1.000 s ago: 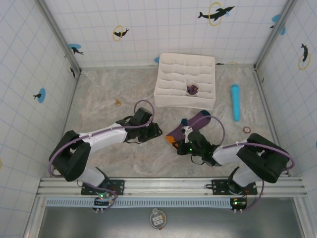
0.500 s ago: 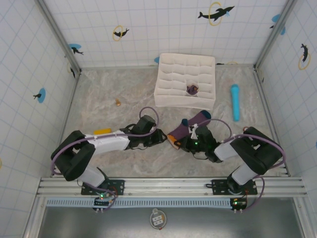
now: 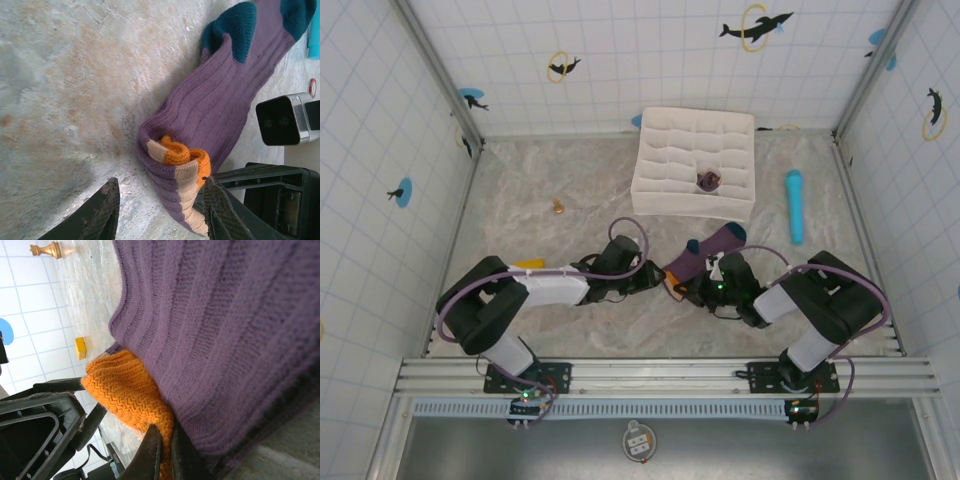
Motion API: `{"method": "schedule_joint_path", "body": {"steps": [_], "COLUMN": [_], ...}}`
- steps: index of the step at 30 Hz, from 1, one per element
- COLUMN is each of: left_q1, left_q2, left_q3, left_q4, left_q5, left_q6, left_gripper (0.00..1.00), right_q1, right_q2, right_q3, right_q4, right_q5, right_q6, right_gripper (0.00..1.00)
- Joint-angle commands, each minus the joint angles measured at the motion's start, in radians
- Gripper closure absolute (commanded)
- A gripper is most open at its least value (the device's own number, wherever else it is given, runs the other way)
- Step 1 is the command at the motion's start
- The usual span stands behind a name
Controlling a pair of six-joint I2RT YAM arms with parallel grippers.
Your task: Roll the socks
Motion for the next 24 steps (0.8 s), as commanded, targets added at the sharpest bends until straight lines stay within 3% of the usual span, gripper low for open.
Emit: {"method": "schedule_joint_path", "body": {"steps": [1,11,17,20,24], "left_q1": [-0.012,-0.026,-0.026,-0.026,-0.025], "left_q2": [0.034,0.107,0.146,0.164,0.168], "left_q3": [-0.004,0.002,0.024,0.044,0.085], "left_q4": [0.042,0.094,0.077,0.046,-0.053], "left_q5": [-0.016,-0.026,-0.06,-0.068,-0.099], "left_q6": [0.002,-0.026,-0.036,-0.043,-0.047], "left_gripper": [0.55,0.58,0.68,0.75,0.95], "right_q1": [-0.008,-0.01,-0.013,-0.015,-0.017], "right_q2": [0.033,0.049,0.053,0.054,0.033], "right_q3": [-0.02,-0.014,-0.023,-0.023,-0.025], "right_q4": [-0.06,-0.038,-0.012,0.0,-0.018], "right_q5": [0.017,0.007,0.003,-0.009,-0.001], "right_q6": [0.021,0.041,0.055,0.057,0.038], "right_gripper": [1.0,1.0,1.0,1.0,0.96]}}
